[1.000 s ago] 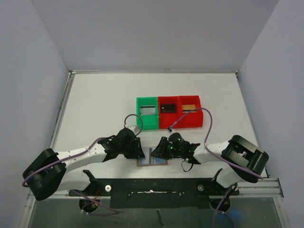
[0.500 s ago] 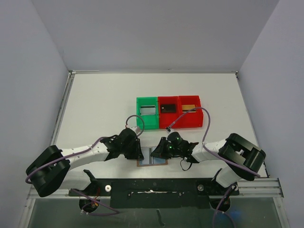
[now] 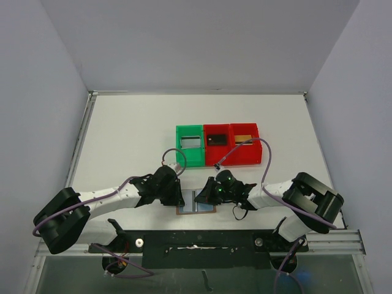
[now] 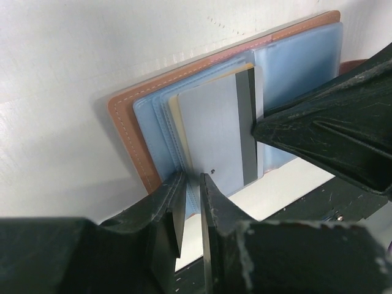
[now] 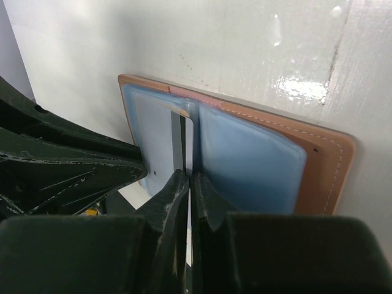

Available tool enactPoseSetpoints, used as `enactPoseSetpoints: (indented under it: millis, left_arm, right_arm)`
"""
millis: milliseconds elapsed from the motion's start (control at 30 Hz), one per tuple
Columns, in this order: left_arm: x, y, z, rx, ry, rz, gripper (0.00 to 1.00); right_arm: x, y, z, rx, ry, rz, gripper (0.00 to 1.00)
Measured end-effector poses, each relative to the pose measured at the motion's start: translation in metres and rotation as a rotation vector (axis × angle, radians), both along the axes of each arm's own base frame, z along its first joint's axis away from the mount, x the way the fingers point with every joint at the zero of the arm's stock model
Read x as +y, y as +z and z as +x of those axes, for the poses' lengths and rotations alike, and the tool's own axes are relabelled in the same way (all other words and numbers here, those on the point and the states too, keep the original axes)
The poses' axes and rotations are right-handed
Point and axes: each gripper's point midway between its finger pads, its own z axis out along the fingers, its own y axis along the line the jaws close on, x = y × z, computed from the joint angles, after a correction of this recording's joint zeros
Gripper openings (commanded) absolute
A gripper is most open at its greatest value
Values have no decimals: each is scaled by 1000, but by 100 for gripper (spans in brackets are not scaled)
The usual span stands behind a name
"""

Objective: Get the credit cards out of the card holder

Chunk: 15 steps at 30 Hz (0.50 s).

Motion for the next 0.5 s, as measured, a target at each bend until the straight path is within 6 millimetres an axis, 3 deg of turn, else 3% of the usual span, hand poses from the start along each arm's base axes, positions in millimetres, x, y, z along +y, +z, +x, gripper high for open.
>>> enactPoseSetpoints:
  millis: [500]
  left_arm:
    - [2, 0, 0, -4, 6, 8, 15]
  right_arm:
    - [-13, 1, 0, 8, -22, 11, 0]
